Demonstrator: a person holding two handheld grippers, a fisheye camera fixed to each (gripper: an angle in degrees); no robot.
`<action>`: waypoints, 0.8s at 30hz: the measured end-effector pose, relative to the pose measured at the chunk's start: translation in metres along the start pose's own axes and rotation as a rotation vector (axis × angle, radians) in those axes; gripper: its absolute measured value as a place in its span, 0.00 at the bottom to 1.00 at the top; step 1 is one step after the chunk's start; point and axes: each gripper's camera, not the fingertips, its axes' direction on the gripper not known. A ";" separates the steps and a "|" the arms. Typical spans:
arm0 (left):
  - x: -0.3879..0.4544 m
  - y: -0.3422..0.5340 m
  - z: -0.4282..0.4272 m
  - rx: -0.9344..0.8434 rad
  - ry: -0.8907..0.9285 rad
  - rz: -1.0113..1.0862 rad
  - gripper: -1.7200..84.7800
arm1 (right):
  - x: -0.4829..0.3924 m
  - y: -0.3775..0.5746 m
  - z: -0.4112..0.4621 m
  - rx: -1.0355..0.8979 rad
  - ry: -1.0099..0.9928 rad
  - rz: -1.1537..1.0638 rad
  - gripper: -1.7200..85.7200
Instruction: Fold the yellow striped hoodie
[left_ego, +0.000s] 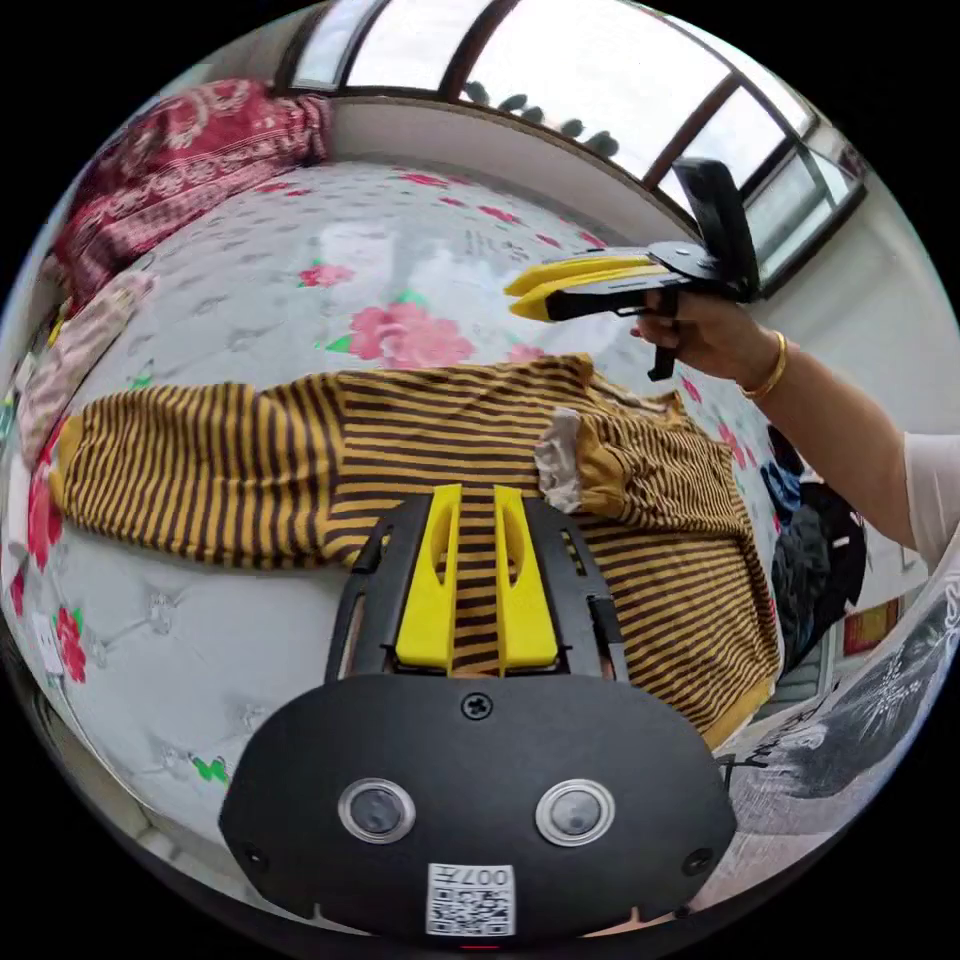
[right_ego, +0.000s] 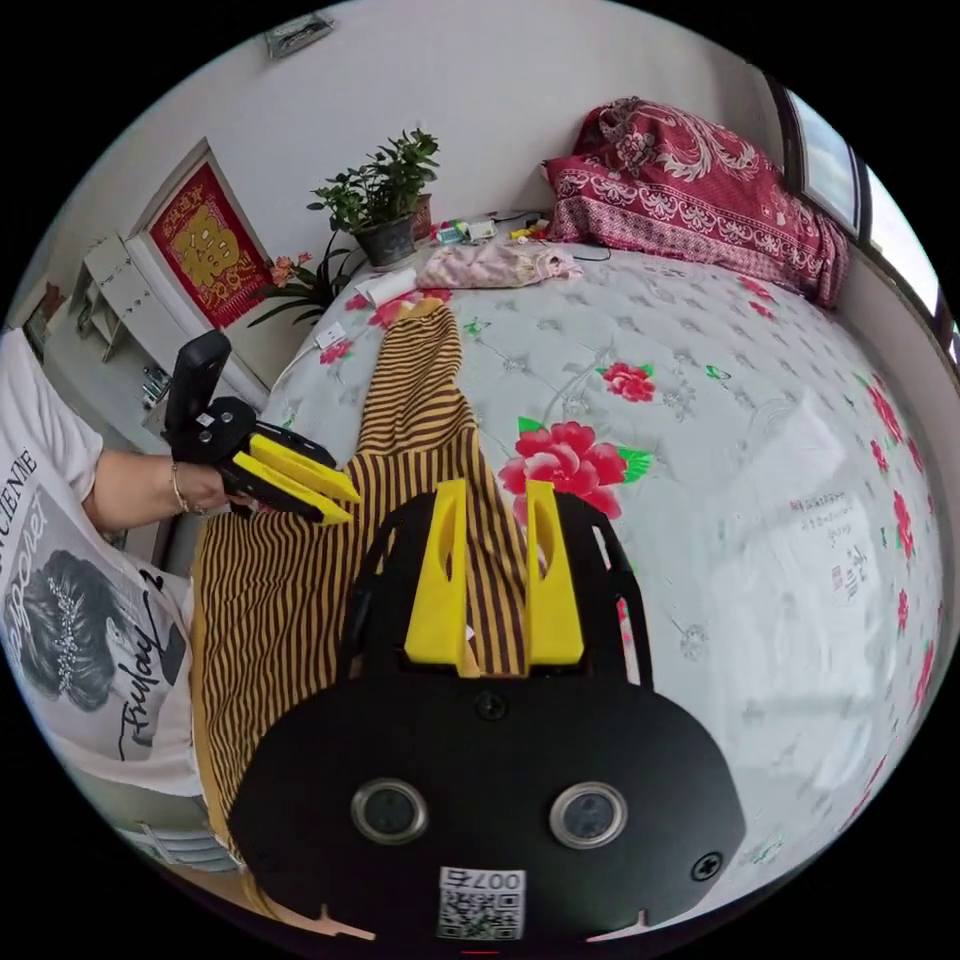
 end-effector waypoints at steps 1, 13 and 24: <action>-0.037 0.007 -0.018 0.053 -0.034 -0.119 0.10 | 0.000 -0.025 0.004 -0.001 -0.029 -0.033 0.10; -0.299 0.029 -0.086 0.248 -0.215 -0.591 0.17 | -0.005 -0.291 0.148 -0.093 -0.252 -0.211 0.12; -0.355 0.048 -0.055 0.241 -0.119 -0.635 0.13 | 0.008 -0.357 0.254 -0.271 -0.276 -0.245 0.09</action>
